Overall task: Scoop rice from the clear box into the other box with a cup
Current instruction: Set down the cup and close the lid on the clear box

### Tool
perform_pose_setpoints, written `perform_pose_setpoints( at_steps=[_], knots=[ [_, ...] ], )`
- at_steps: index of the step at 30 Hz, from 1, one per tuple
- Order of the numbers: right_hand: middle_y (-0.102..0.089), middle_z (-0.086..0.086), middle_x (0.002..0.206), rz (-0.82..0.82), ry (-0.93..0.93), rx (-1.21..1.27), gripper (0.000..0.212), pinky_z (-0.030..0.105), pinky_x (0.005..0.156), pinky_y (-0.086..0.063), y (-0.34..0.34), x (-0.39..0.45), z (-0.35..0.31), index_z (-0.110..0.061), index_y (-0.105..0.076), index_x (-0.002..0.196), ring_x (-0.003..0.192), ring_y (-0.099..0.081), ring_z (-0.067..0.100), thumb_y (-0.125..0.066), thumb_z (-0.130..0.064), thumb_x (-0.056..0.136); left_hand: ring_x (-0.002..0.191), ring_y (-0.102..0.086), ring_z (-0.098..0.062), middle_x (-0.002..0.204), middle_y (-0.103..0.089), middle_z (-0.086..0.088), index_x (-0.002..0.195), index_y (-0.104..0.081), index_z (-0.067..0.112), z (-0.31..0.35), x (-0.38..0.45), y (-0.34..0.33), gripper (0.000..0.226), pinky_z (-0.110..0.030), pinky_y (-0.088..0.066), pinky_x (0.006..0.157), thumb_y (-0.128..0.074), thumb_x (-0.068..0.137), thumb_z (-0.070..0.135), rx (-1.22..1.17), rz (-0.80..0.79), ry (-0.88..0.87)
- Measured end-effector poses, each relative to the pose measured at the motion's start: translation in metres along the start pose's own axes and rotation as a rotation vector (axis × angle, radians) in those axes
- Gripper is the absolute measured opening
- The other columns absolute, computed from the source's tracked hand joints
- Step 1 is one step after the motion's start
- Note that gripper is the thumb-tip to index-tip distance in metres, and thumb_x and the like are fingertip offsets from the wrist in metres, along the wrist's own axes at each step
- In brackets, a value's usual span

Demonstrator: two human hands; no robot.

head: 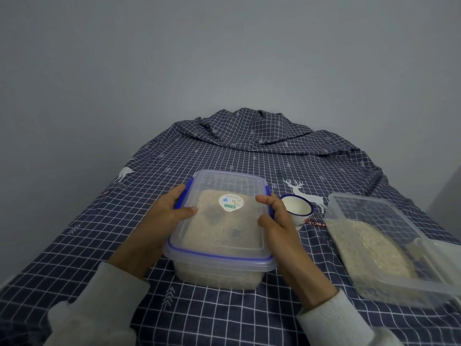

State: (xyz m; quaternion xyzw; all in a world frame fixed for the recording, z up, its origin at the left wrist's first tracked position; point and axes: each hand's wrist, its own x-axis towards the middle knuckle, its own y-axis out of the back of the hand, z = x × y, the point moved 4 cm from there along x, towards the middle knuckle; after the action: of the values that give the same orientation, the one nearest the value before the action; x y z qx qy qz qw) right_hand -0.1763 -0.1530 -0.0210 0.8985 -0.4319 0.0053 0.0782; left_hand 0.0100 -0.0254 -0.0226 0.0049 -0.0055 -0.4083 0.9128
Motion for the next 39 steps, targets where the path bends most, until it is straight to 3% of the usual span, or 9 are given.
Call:
perform_pose_setpoints(
  at_steps=[8, 12, 17, 21, 26, 30, 33, 37, 39],
  knots=[
    [-0.035, -0.005, 0.152, 0.003, 0.006, -0.008, 0.045, 0.054, 0.111, -0.035, -0.001, 0.000, -0.002, -0.044, -0.054, 0.110, 0.142, -0.031, 0.024, -0.042, -0.005, 0.090, 0.117, -0.053, -0.022, 0.149, -0.036, 0.004, 0.148, -0.025, 0.027, -0.002, 0.004, 0.000, 0.071, -0.048, -0.047, 0.095, -0.055, 0.088, 0.004, 0.030, -0.040, 0.047],
    [-0.038, -0.005, 0.148, -0.002, 0.002, -0.009, 0.044, 0.053, 0.109, -0.038, -0.001, 0.000, -0.004, -0.042, -0.053, 0.110, 0.139, -0.036, 0.023, -0.042, -0.004, 0.090, 0.121, -0.048, -0.022, 0.151, -0.032, 0.003, 0.148, -0.025, 0.029, 0.000, 0.007, -0.003, 0.068, -0.045, -0.045, 0.097, -0.051, 0.090, 0.005, 0.114, -0.039, 0.032],
    [-0.049, -0.005, 0.131, -0.008, -0.024, 0.047, 0.042, 0.044, 0.093, -0.053, 0.000, 0.001, -0.003, -0.038, -0.049, 0.113, 0.115, -0.054, 0.020, -0.043, -0.002, 0.091, 0.124, -0.039, -0.012, 0.154, -0.026, 0.005, 0.148, -0.024, 0.024, 0.001, 0.008, -0.005, 0.066, -0.028, -0.041, 0.087, -0.048, 0.091, 0.003, 0.169, -0.038, -0.008],
    [-0.047, -0.004, 0.131, -0.012, -0.024, 0.040, 0.042, 0.046, 0.095, -0.052, 0.001, 0.001, -0.004, -0.036, -0.047, 0.116, 0.116, -0.053, 0.020, -0.043, -0.003, 0.091, 0.128, -0.040, -0.017, 0.154, -0.027, 0.004, 0.149, -0.022, 0.024, 0.001, 0.008, -0.004, 0.066, -0.030, -0.040, 0.090, -0.048, 0.091, 0.004, 0.187, -0.046, 0.002],
    [-0.044, -0.001, 0.140, -0.034, -0.043, 0.030, 0.041, 0.049, 0.101, -0.048, 0.003, 0.002, -0.007, -0.032, -0.046, 0.118, 0.125, -0.048, 0.024, -0.043, -0.002, 0.091, 0.109, -0.049, -0.014, 0.149, -0.035, 0.001, 0.148, -0.024, 0.025, 0.007, 0.004, -0.006, 0.067, -0.028, -0.045, 0.076, -0.051, 0.090, 0.004, 0.184, -0.025, 0.023],
    [-0.046, 0.002, 0.138, -0.050, -0.051, 0.030, 0.043, 0.048, 0.100, -0.049, 0.008, 0.000, -0.010, -0.030, -0.045, 0.123, 0.121, -0.051, 0.024, -0.046, -0.002, 0.091, 0.127, -0.044, -0.024, 0.150, -0.035, -0.002, 0.148, -0.024, 0.023, 0.017, -0.001, -0.007, 0.067, -0.047, -0.041, 0.101, -0.053, 0.091, 0.006, 0.295, -0.003, 0.015],
    [-0.044, 0.004, 0.143, -0.059, -0.001, 0.000, 0.045, 0.047, 0.100, -0.049, 0.015, -0.001, -0.017, -0.030, -0.043, 0.129, 0.123, -0.052, 0.023, -0.048, -0.005, 0.093, 0.137, -0.032, -0.019, 0.154, -0.031, 0.002, 0.148, -0.025, 0.022, 0.035, -0.010, -0.008, 0.066, -0.046, -0.031, 0.109, -0.056, 0.091, 0.010, 0.351, 0.067, -0.088],
    [-0.059, -0.010, 0.103, -0.070, 0.089, 0.015, 0.039, 0.008, 0.058, -0.051, 0.032, -0.008, -0.026, -0.033, -0.043, 0.123, 0.080, -0.064, -0.015, -0.048, -0.005, 0.096, 0.131, -0.037, -0.008, 0.148, -0.039, 0.007, 0.145, -0.033, 0.024, 0.062, -0.024, -0.027, 0.061, -0.031, -0.031, 0.104, -0.058, 0.090, 0.011, 0.310, 0.082, -0.240],
    [-0.059, -0.001, 0.096, -0.041, 0.116, 0.024, 0.037, 0.008, 0.051, -0.050, 0.044, -0.012, -0.029, -0.038, -0.044, 0.118, 0.083, -0.057, -0.019, -0.050, -0.008, 0.097, 0.128, -0.040, -0.005, 0.146, -0.042, 0.009, 0.143, -0.035, 0.026, 0.072, -0.030, -0.044, 0.059, -0.028, -0.031, 0.102, -0.058, 0.091, 0.013, 0.303, 0.054, -0.286]
  ],
)
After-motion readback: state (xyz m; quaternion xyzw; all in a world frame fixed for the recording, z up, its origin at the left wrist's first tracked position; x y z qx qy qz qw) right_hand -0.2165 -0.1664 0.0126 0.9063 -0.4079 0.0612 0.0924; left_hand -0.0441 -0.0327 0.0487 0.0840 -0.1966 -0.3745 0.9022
